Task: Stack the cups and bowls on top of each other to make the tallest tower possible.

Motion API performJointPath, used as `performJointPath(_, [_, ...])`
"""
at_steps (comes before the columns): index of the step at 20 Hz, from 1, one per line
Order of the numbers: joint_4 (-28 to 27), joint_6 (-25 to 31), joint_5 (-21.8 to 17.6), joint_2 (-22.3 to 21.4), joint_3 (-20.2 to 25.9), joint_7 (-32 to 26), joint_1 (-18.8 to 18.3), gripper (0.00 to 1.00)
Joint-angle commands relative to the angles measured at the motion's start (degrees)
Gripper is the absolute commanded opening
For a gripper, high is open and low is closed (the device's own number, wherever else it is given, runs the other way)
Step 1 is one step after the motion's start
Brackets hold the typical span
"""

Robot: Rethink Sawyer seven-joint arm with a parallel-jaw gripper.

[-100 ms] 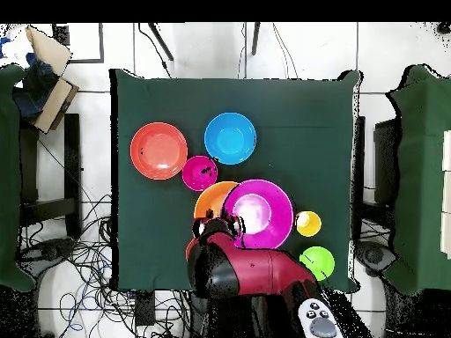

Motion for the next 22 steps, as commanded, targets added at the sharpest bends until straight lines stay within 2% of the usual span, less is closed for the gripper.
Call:
performJointPath(1, [-2.1,1.2,-3.0,3.3,2.2,4.8,0.6,0.0])
performJointPath(22, [-3.0,0.4,-1.8,3.9,1.1,6.0,2.2,0.0])
